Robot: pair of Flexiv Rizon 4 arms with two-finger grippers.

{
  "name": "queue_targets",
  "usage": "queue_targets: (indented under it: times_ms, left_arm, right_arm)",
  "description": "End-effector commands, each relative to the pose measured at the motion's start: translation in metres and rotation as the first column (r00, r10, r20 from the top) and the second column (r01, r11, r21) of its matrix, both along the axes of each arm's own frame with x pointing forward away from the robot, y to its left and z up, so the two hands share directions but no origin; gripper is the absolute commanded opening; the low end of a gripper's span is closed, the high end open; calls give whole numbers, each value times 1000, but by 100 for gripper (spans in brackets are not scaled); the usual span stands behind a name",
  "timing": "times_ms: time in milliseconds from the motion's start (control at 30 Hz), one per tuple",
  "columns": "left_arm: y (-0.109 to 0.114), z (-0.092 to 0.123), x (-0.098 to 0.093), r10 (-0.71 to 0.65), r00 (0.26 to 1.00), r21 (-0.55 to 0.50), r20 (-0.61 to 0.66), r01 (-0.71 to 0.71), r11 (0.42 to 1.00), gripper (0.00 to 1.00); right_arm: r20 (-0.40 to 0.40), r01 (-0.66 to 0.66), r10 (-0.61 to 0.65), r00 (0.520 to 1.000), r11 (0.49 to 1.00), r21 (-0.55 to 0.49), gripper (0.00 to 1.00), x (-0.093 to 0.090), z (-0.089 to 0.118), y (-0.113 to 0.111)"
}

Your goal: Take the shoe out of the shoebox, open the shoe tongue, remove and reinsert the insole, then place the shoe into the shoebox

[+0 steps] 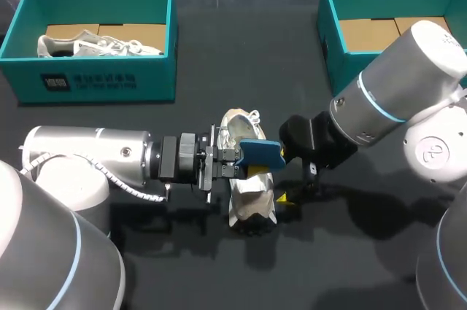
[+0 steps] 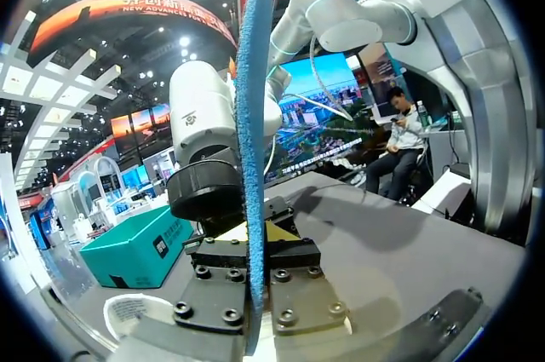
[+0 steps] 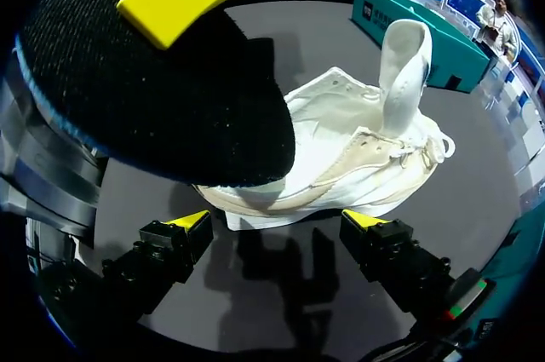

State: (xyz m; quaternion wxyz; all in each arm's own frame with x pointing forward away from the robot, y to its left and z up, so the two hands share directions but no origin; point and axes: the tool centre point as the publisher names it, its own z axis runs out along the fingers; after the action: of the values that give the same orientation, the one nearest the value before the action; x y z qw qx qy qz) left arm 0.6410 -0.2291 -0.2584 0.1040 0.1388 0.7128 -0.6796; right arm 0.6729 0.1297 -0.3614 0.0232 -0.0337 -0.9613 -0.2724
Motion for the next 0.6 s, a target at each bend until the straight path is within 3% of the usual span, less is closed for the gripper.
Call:
queue_targets:
  times_ms: [33,600]
  left_arm:
    - [0,-1,-2,6,1000,1,4,-6,1000,0]
    - [6,1,-8,3,1000,-2,21,-3,1000,0]
  right_arm:
    - [2,-3,3,1000,1000,1,100,-1,-2,2]
    - [-2,6,-6,1000,1000,4,100,-6,-3,6]
